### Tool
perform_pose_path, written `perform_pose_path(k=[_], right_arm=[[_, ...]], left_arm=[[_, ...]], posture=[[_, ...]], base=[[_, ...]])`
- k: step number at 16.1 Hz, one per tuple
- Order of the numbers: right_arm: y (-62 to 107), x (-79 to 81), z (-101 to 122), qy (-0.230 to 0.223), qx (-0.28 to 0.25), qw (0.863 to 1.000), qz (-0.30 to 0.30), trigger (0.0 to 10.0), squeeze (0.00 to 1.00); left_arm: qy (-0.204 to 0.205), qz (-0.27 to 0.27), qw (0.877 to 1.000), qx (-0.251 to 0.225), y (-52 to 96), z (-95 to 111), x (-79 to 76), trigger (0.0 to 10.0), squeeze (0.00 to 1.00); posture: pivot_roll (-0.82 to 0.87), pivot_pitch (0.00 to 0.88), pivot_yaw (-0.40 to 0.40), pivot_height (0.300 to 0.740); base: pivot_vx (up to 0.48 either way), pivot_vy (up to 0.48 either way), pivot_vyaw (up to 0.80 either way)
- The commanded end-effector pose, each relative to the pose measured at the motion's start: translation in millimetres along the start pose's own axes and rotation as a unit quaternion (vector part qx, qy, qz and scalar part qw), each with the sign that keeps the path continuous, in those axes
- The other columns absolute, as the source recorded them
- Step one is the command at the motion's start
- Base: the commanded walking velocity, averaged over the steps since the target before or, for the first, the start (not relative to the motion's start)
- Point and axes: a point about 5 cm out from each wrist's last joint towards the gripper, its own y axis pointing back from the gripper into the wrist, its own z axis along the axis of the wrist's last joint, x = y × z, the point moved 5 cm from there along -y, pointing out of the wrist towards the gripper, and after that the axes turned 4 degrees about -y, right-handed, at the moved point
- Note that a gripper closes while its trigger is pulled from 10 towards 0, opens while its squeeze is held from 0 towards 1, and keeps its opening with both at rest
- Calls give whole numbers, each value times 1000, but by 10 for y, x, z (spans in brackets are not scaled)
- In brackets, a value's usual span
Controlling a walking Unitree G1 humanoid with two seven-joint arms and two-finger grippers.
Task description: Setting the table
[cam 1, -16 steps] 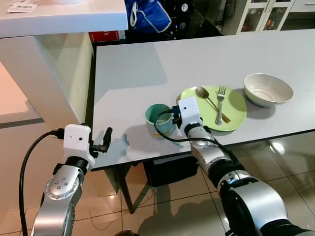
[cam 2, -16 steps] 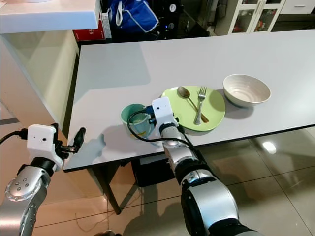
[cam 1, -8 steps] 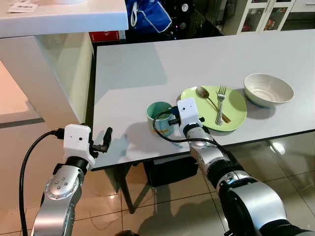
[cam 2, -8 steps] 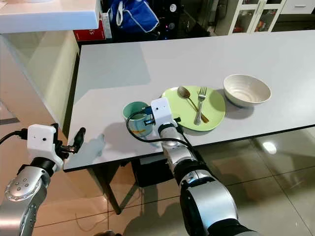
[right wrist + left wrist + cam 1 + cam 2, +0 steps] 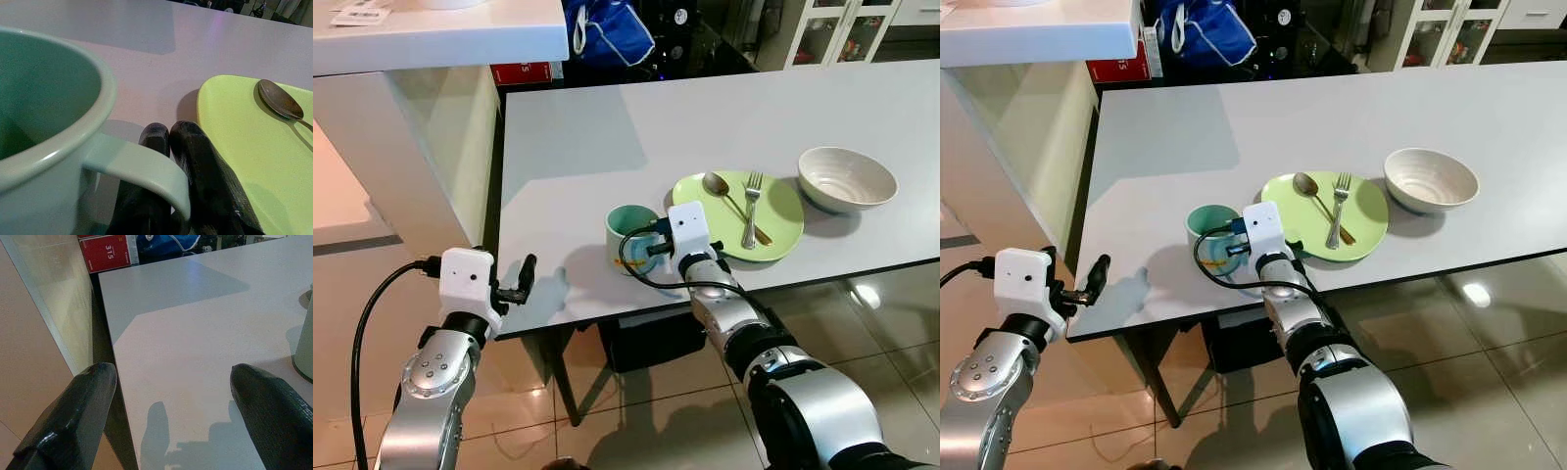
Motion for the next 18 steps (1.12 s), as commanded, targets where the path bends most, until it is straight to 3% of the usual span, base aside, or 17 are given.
perform_pose_path(k=[1, 4, 5, 6, 7, 18], right_arm=[[25, -20, -116, 2, 23, 1000, -3, 10000, 0], [14, -15, -58, 16, 10, 1000, -2, 10000, 0], [13, -13, -49, 17, 7, 1000, -2, 8039, 0], [13, -10, -40, 16, 4, 1000, -2, 2941, 0], [8, -9, -31, 12, 4, 1000, -2, 0, 0], [-29, -101, 71, -10, -5, 1000, -13, 0, 0]], left_arm=[[-5, -2, 1000, 1, 9, 5, -7, 10000, 0], [-5, -2, 1000, 1, 8, 3, -8, 10000, 0], [-5, -2, 1000, 1, 7, 4, -11, 10000, 0], [-4, -2, 1000, 1, 7, 4, -11, 10000, 0], [-5, -2, 1000, 1, 6, 4, -11, 10000, 0], [-4, -1, 1000, -4, -13, 27, -24, 10000, 0]], posture=[[161, 37, 25, 740], [160, 38, 26, 740], [161, 38, 26, 740], [161, 37, 26, 740], [162, 38, 26, 740], [161, 26, 27, 740]], base=[[0, 0, 0], [0, 0, 0], [0, 0, 0], [0, 0, 0], [0, 0, 0], [0, 0, 0]])
